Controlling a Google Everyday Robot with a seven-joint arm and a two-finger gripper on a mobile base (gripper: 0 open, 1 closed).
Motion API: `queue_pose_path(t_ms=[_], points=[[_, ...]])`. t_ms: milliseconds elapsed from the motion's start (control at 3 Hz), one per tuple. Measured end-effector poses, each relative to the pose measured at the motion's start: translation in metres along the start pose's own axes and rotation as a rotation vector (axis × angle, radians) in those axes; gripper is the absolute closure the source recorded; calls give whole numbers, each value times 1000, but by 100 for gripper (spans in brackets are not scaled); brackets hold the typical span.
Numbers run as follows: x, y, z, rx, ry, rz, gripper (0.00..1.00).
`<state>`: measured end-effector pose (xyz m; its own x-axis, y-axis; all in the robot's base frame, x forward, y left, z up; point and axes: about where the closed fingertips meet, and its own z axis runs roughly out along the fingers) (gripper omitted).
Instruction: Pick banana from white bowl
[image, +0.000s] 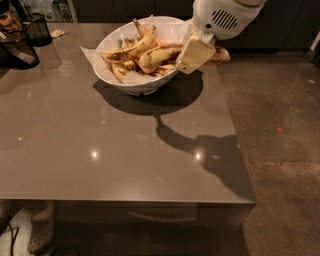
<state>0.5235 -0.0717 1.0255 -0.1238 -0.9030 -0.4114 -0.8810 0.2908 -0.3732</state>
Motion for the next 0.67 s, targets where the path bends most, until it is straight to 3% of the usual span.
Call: queue_pose_path(t_ms=[333, 667], points=[[-4, 4, -15, -3, -28, -7, 100], [-1, 16, -26, -12, -57, 28, 100]])
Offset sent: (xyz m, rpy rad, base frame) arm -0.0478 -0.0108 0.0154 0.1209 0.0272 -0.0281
